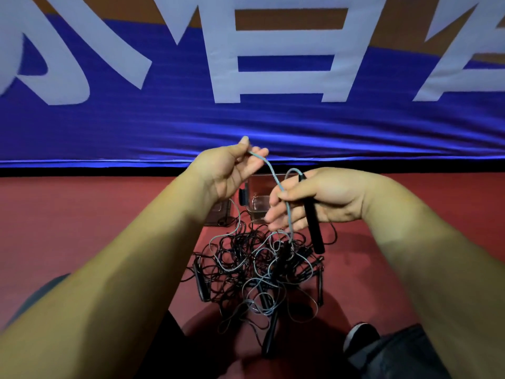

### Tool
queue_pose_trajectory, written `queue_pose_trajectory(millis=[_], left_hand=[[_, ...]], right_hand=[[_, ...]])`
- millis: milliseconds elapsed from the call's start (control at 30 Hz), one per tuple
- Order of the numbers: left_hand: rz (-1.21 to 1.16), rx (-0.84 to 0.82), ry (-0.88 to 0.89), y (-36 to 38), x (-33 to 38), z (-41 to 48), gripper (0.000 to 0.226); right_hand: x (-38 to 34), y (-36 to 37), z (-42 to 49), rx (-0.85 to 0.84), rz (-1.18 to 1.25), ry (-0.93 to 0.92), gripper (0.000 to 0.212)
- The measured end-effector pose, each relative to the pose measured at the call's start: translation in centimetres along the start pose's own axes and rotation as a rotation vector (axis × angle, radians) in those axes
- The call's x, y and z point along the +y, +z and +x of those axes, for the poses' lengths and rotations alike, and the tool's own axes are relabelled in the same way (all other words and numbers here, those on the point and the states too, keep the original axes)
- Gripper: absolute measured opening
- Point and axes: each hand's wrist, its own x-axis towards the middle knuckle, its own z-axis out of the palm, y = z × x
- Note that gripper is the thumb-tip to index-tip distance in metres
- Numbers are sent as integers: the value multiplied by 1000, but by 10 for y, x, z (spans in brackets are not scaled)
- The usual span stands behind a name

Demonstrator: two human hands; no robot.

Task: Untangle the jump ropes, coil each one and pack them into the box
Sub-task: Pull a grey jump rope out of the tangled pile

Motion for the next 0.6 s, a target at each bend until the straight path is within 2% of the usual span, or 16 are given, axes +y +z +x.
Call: queue_pose_trajectory(millis=[67, 167, 200, 267, 333, 433, 533, 600], left_hand=[[154, 21, -48, -1, -4, 3, 49], [458, 7, -272, -1, -17, 2, 71], [543, -19, -354, -2, -22, -1, 68], [670, -100, -466, -1, -31, -10, 46], [805, -234, -494, 0, -36, -15, 37], [846, -387, -446, 6, -38, -23, 39], [869, -490, -333, 10, -41, -30, 10], [923, -519, -256, 8, -46, -29, 20]], right_hand=[[-3, 2, 2, 79, 56, -28, 19], [-9, 3, 5, 215, 303, -120, 21], [-12, 1, 6, 260, 388, -153, 20], [-17, -3, 7, 343, 523, -208, 19], [-19, -9, 10, 418, 646, -249, 18], [-18, -17, 15, 523, 805, -297, 20], [-14, -22, 17, 579, 861, -307, 19], [-11, -24, 16, 584, 840, -296, 19]])
